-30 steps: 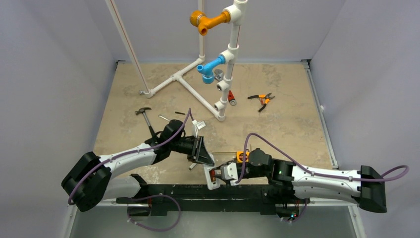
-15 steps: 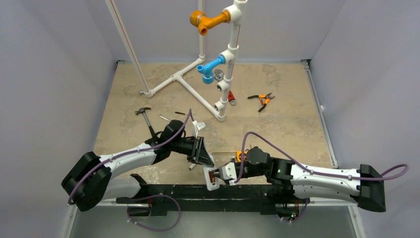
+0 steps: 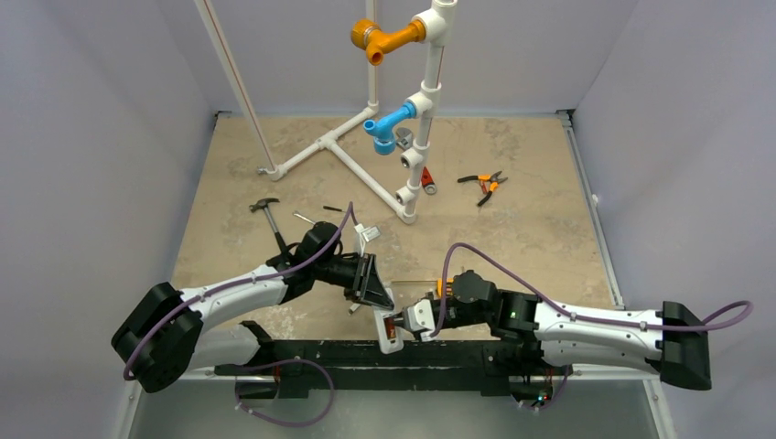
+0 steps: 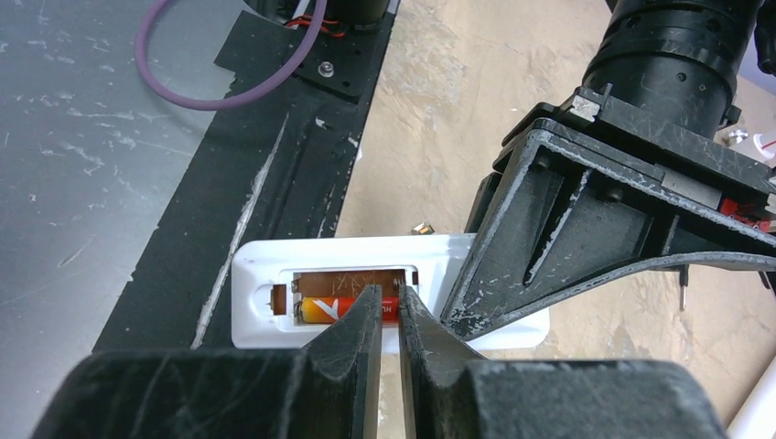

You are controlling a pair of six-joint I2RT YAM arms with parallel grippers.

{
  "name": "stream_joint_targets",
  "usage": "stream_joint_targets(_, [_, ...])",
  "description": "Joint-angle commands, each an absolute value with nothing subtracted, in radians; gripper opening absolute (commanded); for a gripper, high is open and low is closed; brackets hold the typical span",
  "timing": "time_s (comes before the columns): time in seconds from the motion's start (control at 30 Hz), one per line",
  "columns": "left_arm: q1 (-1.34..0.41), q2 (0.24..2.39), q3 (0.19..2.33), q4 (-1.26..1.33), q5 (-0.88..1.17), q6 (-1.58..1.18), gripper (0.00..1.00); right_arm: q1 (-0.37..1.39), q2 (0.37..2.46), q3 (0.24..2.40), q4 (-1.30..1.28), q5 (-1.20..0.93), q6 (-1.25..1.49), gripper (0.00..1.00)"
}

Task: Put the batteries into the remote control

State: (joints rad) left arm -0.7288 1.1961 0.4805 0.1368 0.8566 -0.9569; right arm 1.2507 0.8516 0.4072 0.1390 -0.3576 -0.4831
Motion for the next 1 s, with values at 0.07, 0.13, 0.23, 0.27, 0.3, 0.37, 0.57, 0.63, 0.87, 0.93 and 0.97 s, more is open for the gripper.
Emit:
stream_joint_targets(0.07, [-0.726, 1.162, 0.524, 0.165, 0.867, -0.951, 0.00, 1.258, 0.877, 0.423, 0.112, -0.400, -0.469, 0.08])
stream_joint_targets(0.13, [-0.726, 1.161, 0.526, 0.163, 0.867, -0.951, 0.00, 1.258, 0.879, 0.417, 0.113, -0.401, -0.466, 0.08])
stream_joint_targets(0.23, [-0.726, 1.157, 0.528, 0.160, 0.867, -0.951, 0.00, 1.258, 0.880, 0.414, 0.109, -0.400, -0.462, 0.08])
stream_joint_targets(0.27, [-0.726, 1.155, 0.528, 0.161, 0.867, -0.951, 0.00, 1.258, 0.881, 0.414, 0.104, -0.399, -0.462, 0.08])
stream_joint_targets(0.3, [-0.725, 1.155, 0.528, 0.160, 0.867, -0.953, 0.00, 1.258, 0.882, 0.414, 0.101, -0.398, -0.463, 0.08])
stream_joint_targets(0.37, [-0.725, 1.154, 0.533, 0.160, 0.867, -0.958, 0.00, 1.258, 0.886, 0.413, 0.094, -0.396, -0.465, 0.07])
stream_joint_targets(0.57, [-0.724, 1.143, 0.551, 0.161, 0.877, -0.969, 0.00, 1.258, 0.904, 0.410, 0.086, -0.397, -0.470, 0.03])
stream_joint_targets(0.63, [-0.725, 1.143, 0.554, 0.156, 0.877, -0.966, 0.00, 1.258, 0.909, 0.410, 0.082, -0.399, -0.469, 0.02])
stream_joint_targets(0.87, [-0.724, 1.145, 0.559, 0.153, 0.881, -0.965, 0.00, 1.258, 0.919, 0.413, 0.057, -0.392, -0.475, 0.00])
stream_joint_targets(0.93, [-0.724, 1.148, 0.562, 0.151, 0.881, -0.964, 0.00, 1.258, 0.915, 0.413, 0.050, -0.382, -0.479, 0.00])
stream_joint_targets(0.97, [-0.724, 1.150, 0.561, 0.150, 0.880, -0.961, 0.00, 1.259, 0.912, 0.414, 0.049, -0.376, -0.479, 0.00])
